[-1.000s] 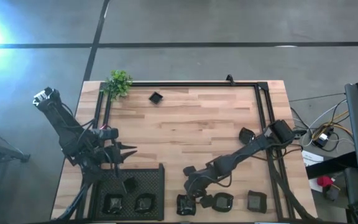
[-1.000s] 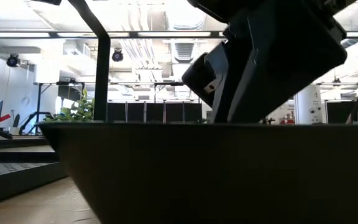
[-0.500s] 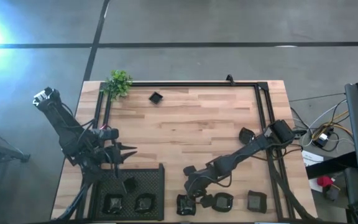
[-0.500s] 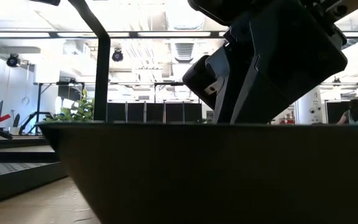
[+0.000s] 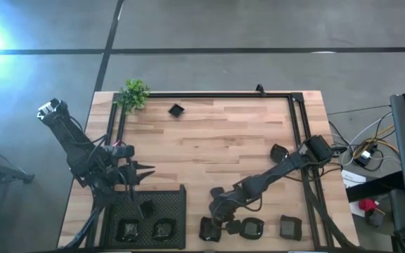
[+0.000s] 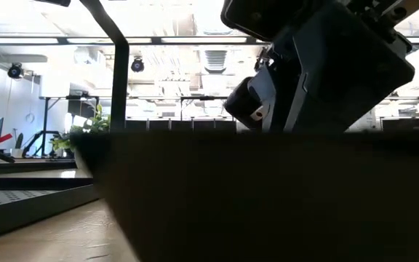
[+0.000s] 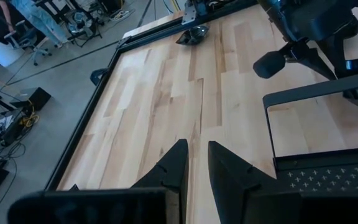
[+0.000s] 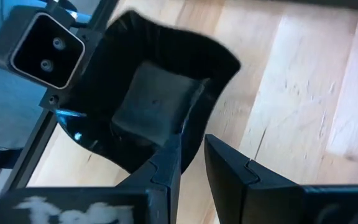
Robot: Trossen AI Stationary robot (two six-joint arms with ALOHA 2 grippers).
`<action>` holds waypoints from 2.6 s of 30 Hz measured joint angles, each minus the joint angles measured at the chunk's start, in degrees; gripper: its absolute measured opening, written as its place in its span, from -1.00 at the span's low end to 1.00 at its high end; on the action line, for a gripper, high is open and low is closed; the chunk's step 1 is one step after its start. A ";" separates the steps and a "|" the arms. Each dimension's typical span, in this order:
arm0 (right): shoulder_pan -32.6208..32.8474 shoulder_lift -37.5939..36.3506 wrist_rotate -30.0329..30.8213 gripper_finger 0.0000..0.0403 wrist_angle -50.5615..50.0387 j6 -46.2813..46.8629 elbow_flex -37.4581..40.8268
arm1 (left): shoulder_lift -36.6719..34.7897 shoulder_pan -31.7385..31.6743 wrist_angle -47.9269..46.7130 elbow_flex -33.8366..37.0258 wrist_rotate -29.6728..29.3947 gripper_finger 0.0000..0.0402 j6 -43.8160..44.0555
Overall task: Pick & Place Mini shaped plates
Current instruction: Stack the distorted square plate on top of the distorted square plate on the shelf
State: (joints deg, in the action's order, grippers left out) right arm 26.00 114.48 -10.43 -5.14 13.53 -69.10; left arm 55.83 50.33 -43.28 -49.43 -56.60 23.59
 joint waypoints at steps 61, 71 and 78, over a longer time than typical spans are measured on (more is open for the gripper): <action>-18.16 -22.72 43.05 -0.96 -12.45 -36.45 -13.03 | 0.09 -13.16 29.19 -0.15 -6.55 -0.71 -19.63; -18.57 -22.58 43.00 -0.96 -11.99 -36.73 -13.00 | 0.22 -16.74 30.04 -0.15 -6.12 -0.72 -21.80; -18.79 -22.58 43.00 -0.96 -11.93 -37.72 -13.00 | 0.22 -16.76 30.55 -0.15 -6.48 -0.82 -20.92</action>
State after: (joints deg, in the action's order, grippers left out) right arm 7.21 91.90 32.58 -17.06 -24.18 -82.11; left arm 56.05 33.56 -12.72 -49.58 -63.08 2.67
